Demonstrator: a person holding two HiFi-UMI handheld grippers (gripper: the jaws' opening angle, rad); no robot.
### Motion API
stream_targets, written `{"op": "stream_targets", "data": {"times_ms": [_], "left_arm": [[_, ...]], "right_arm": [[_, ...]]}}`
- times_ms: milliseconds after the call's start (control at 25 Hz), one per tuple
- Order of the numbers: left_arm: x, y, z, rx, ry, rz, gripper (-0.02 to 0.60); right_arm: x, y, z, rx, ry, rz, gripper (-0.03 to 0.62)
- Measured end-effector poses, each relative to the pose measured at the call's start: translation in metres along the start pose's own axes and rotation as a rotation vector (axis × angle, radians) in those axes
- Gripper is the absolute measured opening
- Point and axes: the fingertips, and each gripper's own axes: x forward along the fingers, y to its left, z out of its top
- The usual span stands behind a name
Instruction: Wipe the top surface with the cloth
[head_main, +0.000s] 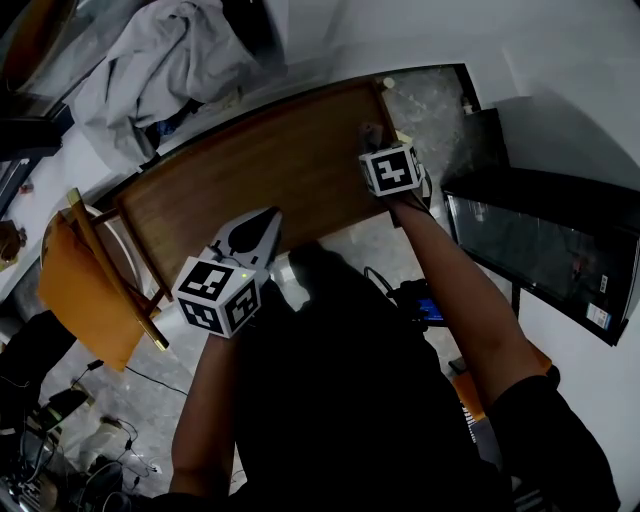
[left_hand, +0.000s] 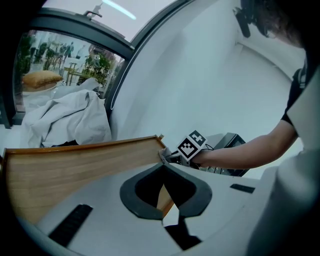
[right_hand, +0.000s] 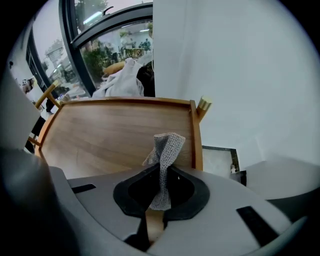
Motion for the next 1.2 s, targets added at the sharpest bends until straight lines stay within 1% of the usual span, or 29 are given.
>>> {"op": "stream_targets", "data": {"times_ms": [120, 280, 440, 520, 600, 720, 800, 920, 1040, 1200], "left_arm": [[-0.007, 0.003, -0.001, -0.004, -0.009, 0.008, 0.012], [-0.021, 0.007, -0.001, -0.007, -0.035, 0.016, 0.012], [-0.042, 0.011, -0.006, -0.014, -0.050, 0.022, 0.011], [-0.056, 0.016, -0.007, -0.019, -0.060, 0.031, 0.012], [-0.073, 0.025, -0.009, -0.027, -0.074, 0.047, 0.012], [-0.103, 0.044, -0.009, -0.041, -0.110, 0.087, 0.012], [-0.126, 0.056, -0.011, -0.054, -0.132, 0.115, 0.012], [-0.161, 0.075, -0.015, -0.066, -0.152, 0.159, 0.012], [-0.196, 0.092, -0.021, -0.077, -0.166, 0.197, 0.012], [-0.240, 0.112, -0.038, -0.098, -0.176, 0.234, 0.011]], "right_arm": [[0.000, -0.006, -0.001, -0.014, 0.025, -0.049, 0.034], [-0.002, -0.020, -0.007, 0.030, 0.054, -0.116, 0.034], [-0.005, -0.028, -0.010, 0.033, 0.070, -0.167, 0.034], [-0.009, -0.025, -0.008, 0.025, 0.057, -0.182, 0.034], [-0.015, -0.007, 0.003, 0.009, 0.006, -0.163, 0.034], [-0.029, 0.052, 0.032, -0.002, -0.091, -0.059, 0.034], [-0.036, 0.107, 0.049, -0.018, -0.128, 0.035, 0.034], [-0.044, 0.198, 0.071, -0.082, -0.165, 0.167, 0.034], [-0.046, 0.280, 0.079, -0.135, -0.170, 0.271, 0.034], [-0.048, 0.379, 0.075, -0.212, -0.137, 0.404, 0.034]]}}
